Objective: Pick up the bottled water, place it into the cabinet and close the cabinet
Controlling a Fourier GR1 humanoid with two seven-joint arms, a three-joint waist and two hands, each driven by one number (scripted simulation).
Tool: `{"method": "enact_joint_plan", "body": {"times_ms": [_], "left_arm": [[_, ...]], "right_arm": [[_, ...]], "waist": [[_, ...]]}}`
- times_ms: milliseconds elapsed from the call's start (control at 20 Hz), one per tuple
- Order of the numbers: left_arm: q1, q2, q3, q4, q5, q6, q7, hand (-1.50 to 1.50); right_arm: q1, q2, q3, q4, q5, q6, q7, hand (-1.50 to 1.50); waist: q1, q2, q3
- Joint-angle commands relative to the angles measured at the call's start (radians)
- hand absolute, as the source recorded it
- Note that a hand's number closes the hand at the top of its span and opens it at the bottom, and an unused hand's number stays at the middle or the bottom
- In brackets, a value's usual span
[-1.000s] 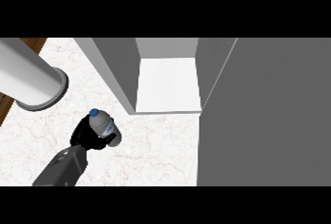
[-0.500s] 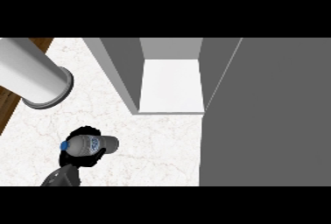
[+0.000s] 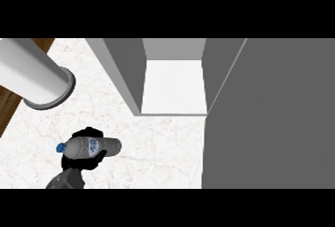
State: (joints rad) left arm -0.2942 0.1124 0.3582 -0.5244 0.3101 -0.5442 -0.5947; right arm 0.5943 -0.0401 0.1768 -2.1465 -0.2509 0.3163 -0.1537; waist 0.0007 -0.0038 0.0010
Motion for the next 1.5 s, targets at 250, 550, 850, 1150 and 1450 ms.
{"method": "enact_joint_plan", "body": {"times_ms": [250, 550, 850, 1150, 1450], "left_arm": [[0.093, -0.082, -0.08, -0.366, 0.085, 0.084, 0.227, 1.5], [0.185, -0.111, -0.26, -0.661, 0.161, 0.229, 0.357, 1.5], [0.142, -0.112, -0.437, -0.835, 0.173, 0.49, 0.389, 1.5], [0.064, -0.112, -0.528, -0.907, 0.127, 0.653, 0.461, 1.5], [-0.209, -0.112, -0.578, -0.747, 0.133, 0.849, 0.481, 1.5]], "right_arm": [[0.012, -0.009, 0.034, -0.01, 0.013, 0.007, -0.008, -1.5], [-0.043, -0.011, -0.027, 0.073, -0.021, 0.014, -0.055, -1.5], [0.006, 0.012, 0.065, 0.023, -0.001, -0.005, -0.021, -1.5], [-0.024, 0.0, 0.048, 0.042, 0.003, -0.02, -0.028, -1.5], [-0.031, -0.002, 0.053, 0.058, -0.003, -0.022, -0.025, -1.5]], "waist": [[0.0, 0.001, 0.0], [0.002, 0.001, 0.0], [-0.004, 0.001, 0.0], [-0.005, 0.002, -0.001], [-0.016, 0.004, -0.001]]}}
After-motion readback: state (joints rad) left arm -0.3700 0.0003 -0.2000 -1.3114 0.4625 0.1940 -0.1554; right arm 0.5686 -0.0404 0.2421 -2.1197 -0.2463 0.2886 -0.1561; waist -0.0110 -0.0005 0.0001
